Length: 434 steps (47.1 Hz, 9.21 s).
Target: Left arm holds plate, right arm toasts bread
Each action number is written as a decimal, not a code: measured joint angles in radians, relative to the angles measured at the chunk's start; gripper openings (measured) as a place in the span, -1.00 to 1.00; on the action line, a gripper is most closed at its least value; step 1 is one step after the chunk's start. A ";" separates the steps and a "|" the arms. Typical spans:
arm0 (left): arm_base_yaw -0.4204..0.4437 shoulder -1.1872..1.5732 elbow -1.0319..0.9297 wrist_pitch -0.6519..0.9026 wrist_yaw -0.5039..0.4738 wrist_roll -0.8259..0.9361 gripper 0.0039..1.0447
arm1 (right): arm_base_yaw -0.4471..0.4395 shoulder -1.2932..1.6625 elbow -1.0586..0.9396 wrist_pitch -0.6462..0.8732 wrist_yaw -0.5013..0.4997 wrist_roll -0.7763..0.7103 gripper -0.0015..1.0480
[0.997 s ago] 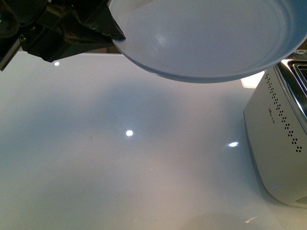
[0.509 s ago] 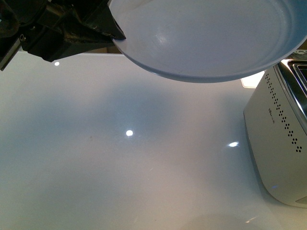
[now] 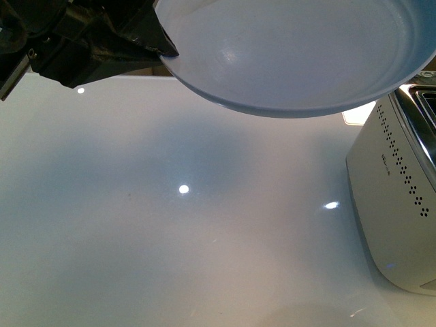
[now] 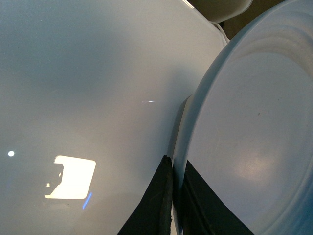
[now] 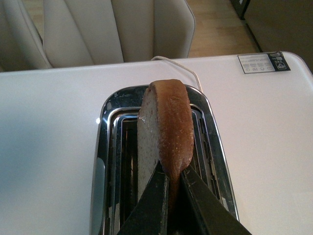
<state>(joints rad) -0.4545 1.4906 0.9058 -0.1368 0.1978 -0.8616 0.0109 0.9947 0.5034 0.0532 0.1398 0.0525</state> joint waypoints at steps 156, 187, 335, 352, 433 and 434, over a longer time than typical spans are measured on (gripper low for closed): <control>0.000 0.000 0.001 0.000 0.000 0.000 -0.94 | -0.014 -0.642 -0.465 0.254 -0.140 -0.056 -0.96; 0.000 0.000 0.001 0.000 0.000 -0.001 -0.94 | -0.013 -0.830 -0.482 0.111 -0.140 -0.056 -0.96; 0.766 0.383 -0.130 0.221 0.212 0.702 -0.94 | -0.013 -0.989 -0.482 -0.051 -0.140 -0.053 0.83; 0.878 0.537 -0.165 0.310 0.235 0.824 -0.94 | -0.013 -0.989 -0.482 -0.051 -0.140 -0.053 0.83; 0.938 0.664 -0.169 0.473 0.312 0.839 0.73 | -0.013 -0.989 -0.482 -0.051 -0.140 -0.053 0.83; 0.935 0.642 -0.170 0.474 0.314 0.833 0.73 | -0.013 -0.989 -0.482 -0.051 -0.140 -0.053 0.83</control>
<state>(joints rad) 0.4805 2.1330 0.7361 0.3370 0.5117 -0.0284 -0.0017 0.0055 0.0216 0.0017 0.0002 -0.0010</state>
